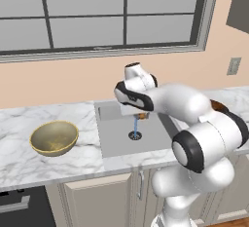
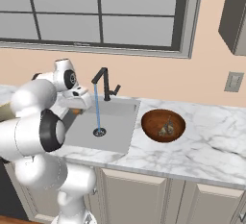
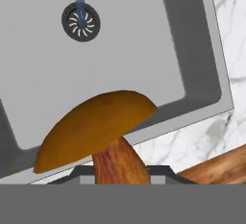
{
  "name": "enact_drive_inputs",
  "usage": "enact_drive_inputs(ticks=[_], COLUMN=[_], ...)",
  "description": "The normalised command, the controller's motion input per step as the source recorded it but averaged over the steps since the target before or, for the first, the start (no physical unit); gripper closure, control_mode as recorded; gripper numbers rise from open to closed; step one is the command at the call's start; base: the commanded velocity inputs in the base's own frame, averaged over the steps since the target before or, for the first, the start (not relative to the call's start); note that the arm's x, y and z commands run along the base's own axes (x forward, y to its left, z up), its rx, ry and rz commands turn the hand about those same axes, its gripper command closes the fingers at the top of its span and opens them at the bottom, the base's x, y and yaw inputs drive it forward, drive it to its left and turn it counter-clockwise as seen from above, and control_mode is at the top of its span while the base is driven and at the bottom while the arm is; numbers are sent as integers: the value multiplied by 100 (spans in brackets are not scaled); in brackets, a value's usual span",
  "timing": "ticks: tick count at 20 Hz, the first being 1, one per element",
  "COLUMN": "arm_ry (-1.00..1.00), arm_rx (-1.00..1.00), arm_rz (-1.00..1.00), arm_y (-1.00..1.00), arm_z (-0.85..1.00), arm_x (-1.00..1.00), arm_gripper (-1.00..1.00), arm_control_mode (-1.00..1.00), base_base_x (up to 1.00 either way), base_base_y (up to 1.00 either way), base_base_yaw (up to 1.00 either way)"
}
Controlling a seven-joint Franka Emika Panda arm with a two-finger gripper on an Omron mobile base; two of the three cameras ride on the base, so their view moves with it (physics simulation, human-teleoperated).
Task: Pick the bananas from the sink and place them in one bowl. Place the mushroom in the other bowl. Then turn off the sink faucet.
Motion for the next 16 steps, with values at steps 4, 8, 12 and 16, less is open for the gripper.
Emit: enact_drive_inputs(ticks=[4, 8, 12, 16], arm_ry=[8, 2, -14, -17], arm_rx=[15, 15, 7, 8], arm_rz=[9, 5, 5, 5], arm_y=[58, 60, 42, 43], arm_z=[22, 17, 1, 1], arm_x=[-2, -13, -33, -36], arm_gripper=[100, 100, 100, 100], arm_control_mode=[-100, -100, -100, -100], base_base_x=[0, 0, 0, 0], base_base_y=[0, 0, 0, 0], base_base_yaw=[0, 0, 0, 0])
